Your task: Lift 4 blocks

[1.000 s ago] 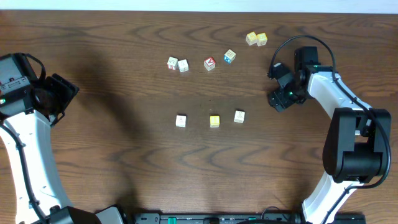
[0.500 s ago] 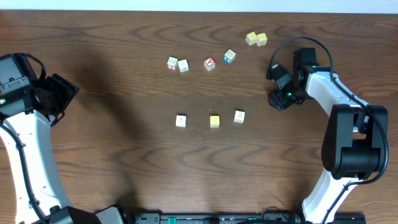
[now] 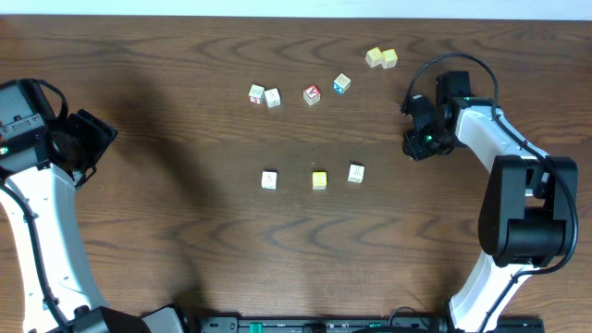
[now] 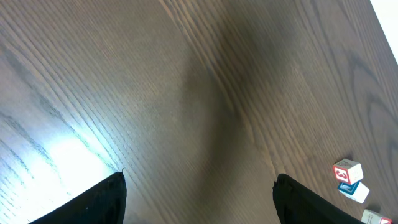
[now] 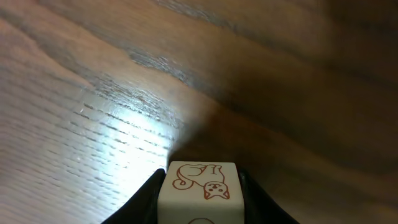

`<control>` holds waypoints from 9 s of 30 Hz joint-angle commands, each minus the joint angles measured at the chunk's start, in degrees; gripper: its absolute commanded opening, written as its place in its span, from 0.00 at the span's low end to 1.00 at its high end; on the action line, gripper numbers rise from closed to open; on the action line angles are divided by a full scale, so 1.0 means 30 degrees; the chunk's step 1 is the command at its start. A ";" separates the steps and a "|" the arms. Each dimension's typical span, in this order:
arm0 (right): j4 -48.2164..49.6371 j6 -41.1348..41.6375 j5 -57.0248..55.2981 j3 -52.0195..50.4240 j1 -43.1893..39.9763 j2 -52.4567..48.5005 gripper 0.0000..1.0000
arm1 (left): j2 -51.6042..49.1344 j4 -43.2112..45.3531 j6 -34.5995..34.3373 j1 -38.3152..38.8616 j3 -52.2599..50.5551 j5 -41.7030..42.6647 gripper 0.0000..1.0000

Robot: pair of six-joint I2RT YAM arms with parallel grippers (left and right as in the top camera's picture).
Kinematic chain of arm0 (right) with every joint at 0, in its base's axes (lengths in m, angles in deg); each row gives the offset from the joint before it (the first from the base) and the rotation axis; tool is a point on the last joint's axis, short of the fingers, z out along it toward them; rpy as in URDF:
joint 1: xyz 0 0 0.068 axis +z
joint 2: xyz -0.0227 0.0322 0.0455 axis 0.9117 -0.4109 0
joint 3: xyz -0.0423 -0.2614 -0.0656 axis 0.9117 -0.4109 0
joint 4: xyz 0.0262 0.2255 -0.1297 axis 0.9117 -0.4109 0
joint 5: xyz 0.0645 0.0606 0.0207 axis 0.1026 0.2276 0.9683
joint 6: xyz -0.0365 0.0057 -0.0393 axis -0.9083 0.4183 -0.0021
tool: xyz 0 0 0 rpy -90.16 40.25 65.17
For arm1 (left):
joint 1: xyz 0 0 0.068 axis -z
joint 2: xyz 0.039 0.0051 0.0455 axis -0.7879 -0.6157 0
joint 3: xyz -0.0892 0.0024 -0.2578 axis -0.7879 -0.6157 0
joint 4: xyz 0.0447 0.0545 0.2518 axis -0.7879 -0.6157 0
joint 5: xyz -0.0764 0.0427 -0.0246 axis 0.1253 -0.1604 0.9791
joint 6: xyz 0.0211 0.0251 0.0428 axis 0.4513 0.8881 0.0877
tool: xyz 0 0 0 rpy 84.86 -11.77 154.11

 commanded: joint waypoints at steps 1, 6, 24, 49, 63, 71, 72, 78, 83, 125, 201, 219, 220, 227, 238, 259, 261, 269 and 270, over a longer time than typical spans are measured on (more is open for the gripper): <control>-0.0612 0.3636 0.0182 0.0007 0.0270 -0.0379 0.30 | -0.0160 -0.0036 -0.0015 -0.0066 0.0117 -0.0109 0.76; -0.2193 0.6171 0.0175 0.0007 0.0911 -0.0379 0.31 | -0.0160 -0.0036 -0.0015 -0.0066 0.0117 -0.0109 0.76; -0.2222 1.1060 -0.2557 0.0007 0.1668 -0.0379 0.33 | -0.0160 -0.0036 -0.0015 -0.0066 0.0117 -0.0109 0.76; -0.2863 0.8801 -0.2215 0.0561 0.1756 -0.0364 0.48 | -0.0160 -0.0036 -0.0015 -0.0066 0.0117 -0.0109 0.76; -0.9347 0.8808 -0.0590 0.8269 0.1763 -0.0364 0.73 | -0.0160 -0.0036 -0.0015 -0.0066 0.0117 -0.0102 0.76; -0.9282 0.9748 0.1880 0.8123 0.3344 -0.0459 0.70 | -0.0160 -0.0036 -0.0015 -0.0066 0.0117 -0.0109 0.76; -0.9253 1.0506 0.1086 0.7941 0.3781 -0.0459 0.70 | -0.0160 -0.0036 -0.0015 -0.0066 0.0117 -0.0109 0.76; -0.8320 1.4987 -0.3024 0.5982 0.6615 -0.0459 0.64 | -0.0160 -0.0036 -0.0015 -0.0066 0.0117 -0.0102 0.76; -0.7140 1.7580 -0.3060 0.3796 0.8153 -0.0459 0.60 | -0.0160 -0.0036 -0.0015 -0.0066 0.0117 -0.0109 0.76; -0.4036 1.3056 -0.4080 0.1421 0.5238 -0.0525 0.29 | -0.0160 -0.0036 -0.0015 -0.0066 0.0117 -0.0109 0.76; -0.3126 1.5045 -0.3279 0.3599 0.7752 -0.0510 0.59 | -0.0160 -0.0036 -0.0015 -0.0066 0.0117 -0.0102 0.76; -1.0433 1.0018 -0.2681 0.7461 0.1464 -0.0554 0.61 | -0.0160 -0.0036 -0.0015 -0.0066 0.0117 -0.0109 0.76; -1.0171 1.0018 -0.2681 0.6907 0.1450 -0.0554 0.61 | -0.0160 -0.0036 -0.0015 -0.0066 0.0117 -0.0109 0.76; -0.7934 0.9989 -0.2222 0.3993 0.1763 -0.0554 0.60 | -0.0160 -0.0036 -0.0015 -0.0066 0.0117 -0.0109 0.76; -0.4947 0.8291 -0.2273 0.1275 0.2470 -0.0554 0.54 | -0.0160 -0.0036 -0.0015 -0.0066 0.0117 -0.0109 0.76; -0.4138 0.9530 -0.2667 0.0670 0.2506 -0.0546 0.29 | -0.0160 -0.0036 -0.0015 -0.0066 0.0117 -0.0109 0.76; -0.4240 0.9544 -0.2659 0.0692 0.2506 -0.0546 0.28 | -0.0160 -0.0036 -0.0015 -0.0066 0.0117 -0.0102 0.76; -0.3016 1.0440 0.0663 0.1144 0.2514 -0.0546 0.28 | -0.0160 -0.0036 -0.0015 -0.0066 0.0117 -0.0109 0.76; -0.2594 1.0797 0.1086 0.1144 0.2514 -0.0546 0.27 | -0.0160 -0.0036 -0.0015 -0.0066 0.0117 -0.0102 0.76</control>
